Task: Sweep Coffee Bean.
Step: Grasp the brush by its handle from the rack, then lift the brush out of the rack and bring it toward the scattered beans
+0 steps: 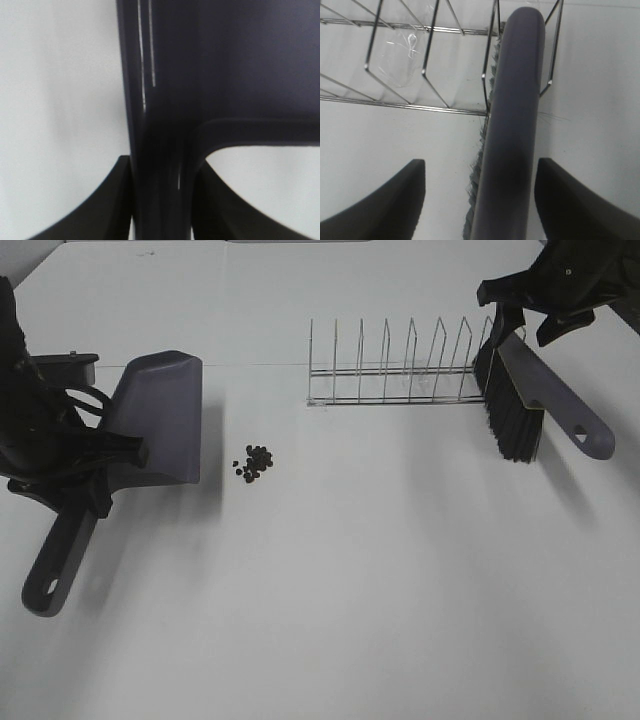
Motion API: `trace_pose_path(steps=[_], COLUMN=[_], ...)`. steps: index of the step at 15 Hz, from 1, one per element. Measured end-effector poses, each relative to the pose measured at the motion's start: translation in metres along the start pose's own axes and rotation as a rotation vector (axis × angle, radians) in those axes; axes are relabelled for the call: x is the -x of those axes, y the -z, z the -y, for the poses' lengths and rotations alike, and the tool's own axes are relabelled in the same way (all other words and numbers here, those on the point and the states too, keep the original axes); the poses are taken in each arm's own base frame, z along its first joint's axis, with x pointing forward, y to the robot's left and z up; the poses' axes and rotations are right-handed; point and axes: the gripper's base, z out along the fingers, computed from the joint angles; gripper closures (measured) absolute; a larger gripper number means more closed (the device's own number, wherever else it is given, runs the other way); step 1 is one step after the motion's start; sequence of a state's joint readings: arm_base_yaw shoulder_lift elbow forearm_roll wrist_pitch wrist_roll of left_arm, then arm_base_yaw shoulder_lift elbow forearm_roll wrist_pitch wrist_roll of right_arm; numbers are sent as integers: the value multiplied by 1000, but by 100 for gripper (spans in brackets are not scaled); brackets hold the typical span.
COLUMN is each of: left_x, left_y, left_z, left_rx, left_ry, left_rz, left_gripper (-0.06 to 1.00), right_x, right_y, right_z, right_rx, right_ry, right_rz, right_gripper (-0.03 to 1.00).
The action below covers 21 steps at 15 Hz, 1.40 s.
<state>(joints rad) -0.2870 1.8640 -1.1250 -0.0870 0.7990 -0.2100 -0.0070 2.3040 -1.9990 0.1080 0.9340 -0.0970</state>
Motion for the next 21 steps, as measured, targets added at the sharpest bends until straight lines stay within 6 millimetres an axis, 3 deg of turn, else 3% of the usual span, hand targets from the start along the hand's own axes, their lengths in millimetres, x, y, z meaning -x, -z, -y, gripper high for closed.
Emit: trace_pose_path(steps=[3,4,6,9,13,17,19,21], left_x=[0,0,0,0,0,0,-1,-1], left_y=[0,0,0,0,0,0,0,0], left_z=[0,0,0,0,0,0,0,0], left_rx=[0,0,0,0,1,1,2,3], left_ry=[0,0,-3,-4,-7,-9,-15,-16], left_rz=[-1,-1,-2,-2,-3,-4,-8,-10], left_gripper=[69,69,69,69,69,69,69,69], right_x=[-11,-12,-14,-11,11,39,43,33], right_y=[-39,-42,-47,-41,-5,60,103,118], right_z=[6,7,8,8,5,0,-4,-9], right_rx=[-34,-39,-40,-39,-36,-37,-30,5], right_ry=[22,25,22,24,11,-18,-47,-60], right_rz=[-69,-74,-83,-102,-92,39,116,95], right_gripper=[42,46,63,68,68,68,68,68])
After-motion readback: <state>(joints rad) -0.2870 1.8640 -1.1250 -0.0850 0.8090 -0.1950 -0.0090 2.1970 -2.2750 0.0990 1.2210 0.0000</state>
